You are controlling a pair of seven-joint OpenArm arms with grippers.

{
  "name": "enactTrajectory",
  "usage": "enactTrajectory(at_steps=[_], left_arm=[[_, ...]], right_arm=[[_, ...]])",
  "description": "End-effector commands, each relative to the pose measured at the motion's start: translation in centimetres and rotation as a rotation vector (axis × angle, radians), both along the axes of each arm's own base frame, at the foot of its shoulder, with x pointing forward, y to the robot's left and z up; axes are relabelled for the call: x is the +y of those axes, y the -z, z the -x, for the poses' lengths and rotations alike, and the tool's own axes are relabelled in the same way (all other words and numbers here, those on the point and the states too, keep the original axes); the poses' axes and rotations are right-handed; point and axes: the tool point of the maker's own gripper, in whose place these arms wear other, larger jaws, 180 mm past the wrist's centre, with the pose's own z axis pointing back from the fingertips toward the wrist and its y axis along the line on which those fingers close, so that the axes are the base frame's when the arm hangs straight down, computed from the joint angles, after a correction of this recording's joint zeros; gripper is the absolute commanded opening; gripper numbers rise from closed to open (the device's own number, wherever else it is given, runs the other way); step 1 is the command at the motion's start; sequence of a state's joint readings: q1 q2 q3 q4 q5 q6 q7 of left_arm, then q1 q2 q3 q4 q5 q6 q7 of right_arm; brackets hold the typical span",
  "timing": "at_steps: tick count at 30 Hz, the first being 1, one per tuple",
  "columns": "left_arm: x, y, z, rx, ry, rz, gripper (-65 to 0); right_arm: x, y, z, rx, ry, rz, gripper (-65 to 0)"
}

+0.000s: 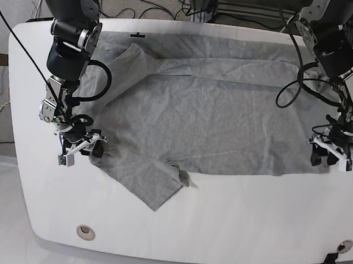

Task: Fold the T-shirt properly
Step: 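Move both grippers down to the shirt's side edges near the hem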

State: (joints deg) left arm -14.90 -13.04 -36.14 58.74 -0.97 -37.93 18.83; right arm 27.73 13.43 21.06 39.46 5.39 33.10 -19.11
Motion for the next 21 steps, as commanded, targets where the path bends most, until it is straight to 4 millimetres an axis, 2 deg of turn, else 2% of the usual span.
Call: enactTrajectory(at_steps=[1,4,6,8,11,21], left_arm=[[1.2,-3.0,-1.3,-0.082,-0.011,-0.022,-33.3],[2.9,-3.6,-1.0,-0.08,-0.027,-0.049,-33.3],[3.2,-2.7,-0.7,-0.062,-0.042,-0.025,-33.3],[4.6,-2.3,-0.4,-0.042,-0.066,-0.017,-33.3],[4.5,-0.8,-0.8,-0.01,-0.076,0.041,-33.3],[4.2,0.8,-2.4,0.005,-0.125,0.148,-33.3]], right_arm=[[0.0,-1.5,-1.2,-0.045,0.002,-0.004,-40.4],[0.2,-0.7,-0.4,-0.028,0.0,-0.006,-40.4],[0.2,-0.5,-0.2,-0.023,0.0,-0.006,-41.0],[0.2,-0.4,-0.1,-0.022,0.0,-0.006,-41.1],[0.3,-0.1,0.2,-0.015,-0.001,-0.007,-41.1],[0.2,0.1,0.4,-0.012,0.001,-0.006,-41.1]])
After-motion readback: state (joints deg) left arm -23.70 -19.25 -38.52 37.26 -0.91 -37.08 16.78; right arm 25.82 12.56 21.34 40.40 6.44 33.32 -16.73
